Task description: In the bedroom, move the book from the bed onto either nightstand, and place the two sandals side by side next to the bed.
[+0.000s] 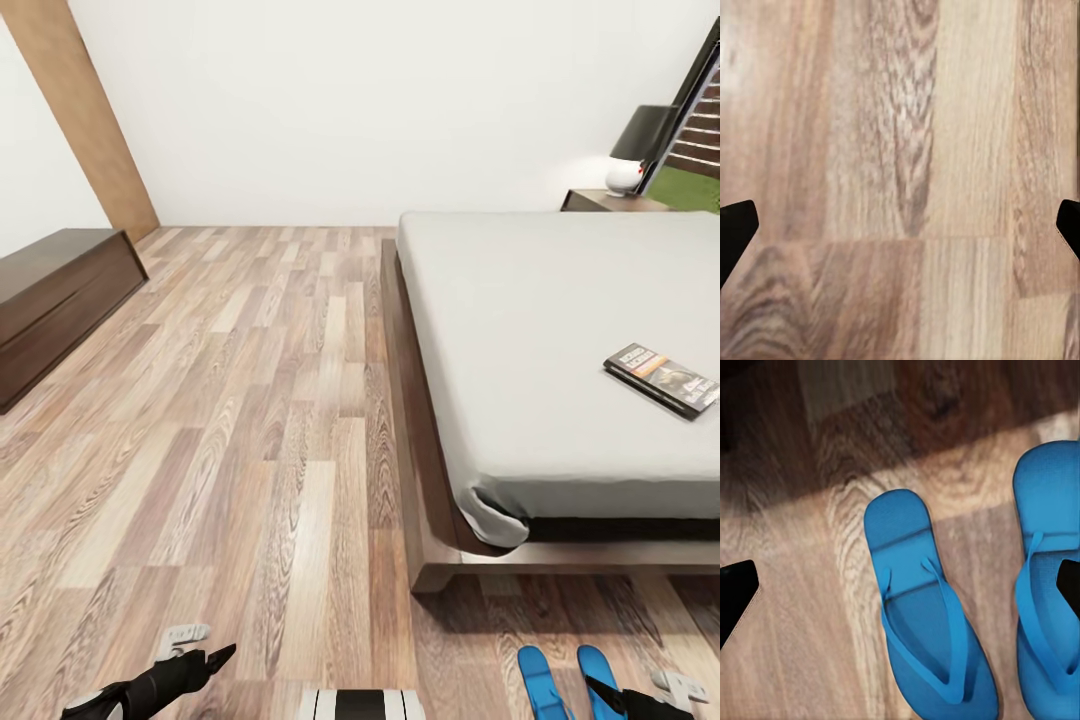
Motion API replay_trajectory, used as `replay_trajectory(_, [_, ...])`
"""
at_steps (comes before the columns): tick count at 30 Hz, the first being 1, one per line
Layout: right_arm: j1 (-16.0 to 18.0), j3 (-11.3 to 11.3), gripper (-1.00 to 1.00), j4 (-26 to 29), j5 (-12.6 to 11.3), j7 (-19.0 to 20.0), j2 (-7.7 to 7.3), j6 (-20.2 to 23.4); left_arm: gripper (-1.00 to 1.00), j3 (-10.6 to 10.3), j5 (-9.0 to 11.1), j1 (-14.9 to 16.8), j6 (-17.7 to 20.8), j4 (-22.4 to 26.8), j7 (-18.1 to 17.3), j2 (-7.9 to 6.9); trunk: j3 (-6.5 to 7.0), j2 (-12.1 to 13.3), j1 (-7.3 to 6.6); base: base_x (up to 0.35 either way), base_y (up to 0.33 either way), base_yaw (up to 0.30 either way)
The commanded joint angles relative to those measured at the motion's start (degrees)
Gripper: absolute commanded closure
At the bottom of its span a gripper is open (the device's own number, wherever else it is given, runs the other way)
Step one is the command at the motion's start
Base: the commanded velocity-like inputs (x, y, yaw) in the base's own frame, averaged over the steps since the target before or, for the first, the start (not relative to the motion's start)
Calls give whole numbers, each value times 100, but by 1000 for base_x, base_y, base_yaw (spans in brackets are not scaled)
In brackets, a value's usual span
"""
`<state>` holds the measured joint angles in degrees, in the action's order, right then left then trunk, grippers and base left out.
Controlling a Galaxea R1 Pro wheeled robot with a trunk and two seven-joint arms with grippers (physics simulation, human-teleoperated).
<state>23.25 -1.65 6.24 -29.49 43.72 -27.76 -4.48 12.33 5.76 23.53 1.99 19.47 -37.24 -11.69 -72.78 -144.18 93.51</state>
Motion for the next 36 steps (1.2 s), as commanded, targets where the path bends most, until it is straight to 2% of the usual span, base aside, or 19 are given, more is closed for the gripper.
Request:
replay_trajectory(1, [4, -20, -100, -9, -4, 14, -2, -35, -100, 15, 30, 3, 21, -5, -29, 0, 19, 0, -3, 0, 0, 0])
replay_trajectory(17, [4, -27, -100, -99, 18, 5, 7, -39, -100, 10, 28, 3, 21, -5, -12, 19, 373, 21, -45, 0, 0, 0])
replay_trajectory(19, [4, -38, -100, -225, 26, -7, 85, -42, -100, 8, 25, 3, 19, -5, 37, 80, 418, 24, -50, 0, 0, 0])
replay_trajectory(20, [4, -47, -100, -305, 33, -60, 200, -44, -100, 7, 20, 3, 17, -5, 107, 131, 440, 25, -52, 0, 0, 0])
replay_trajectory(21, [4, -60, -100, -380, 41, -273, 439, -52, -100, 5, 13, 3, -1, -8, 281, 208, 462, 27, -55, 0, 0, 0])
replay_trajectory(22, [4, -62, -100, -396, 44, -373, 523, -61, -100, 3, 11, 3, -16, -9, 353, 236, 484, 28, -58, 0, 0, 0])
replay_trajectory(24, [4, -71, -100, -432, 99, -825, 805, -104, -100, -5, 5, 3, -109, -42, 638, 346, 528, 31, -63, 0, 0, 0])
replay_trajectory(26, [4, -76, -100, -445, 212, -1080, 913, -117, -100, -10, -6, 3, -174, -125, 809, 437, 573, 33, -68, 0, 0, 0])
replay_trajectory(29, [4, -76, -100, -457, 468, -1245, 980, -126, -100, -19, -16, 3, -257, -244, 962, 554, 639, 37, -76, 0, 0, 0])
replay_trajectory(30, [4, -74, -100, -461, 685, -1304, 1003, -133, -100, -23, -21, 3, -322, -323, 1041, 627, 661, 39, -78, 0, 0, 0])
replay_trajectory(32, [4, -74, -100, -463, 849, -1334, 1014, -137, -100, -26, -29, 3, -428, -467, 1085, 668, 706, 41, -83, 0, 0, 0])
replay_trajectory(36, [4, -71, -100, -465, 995, -1359, 1024, -140, -100, -31, -45, 3, -844, -847, 1122, 713, 794, 47, -94, 0, 0, 0])
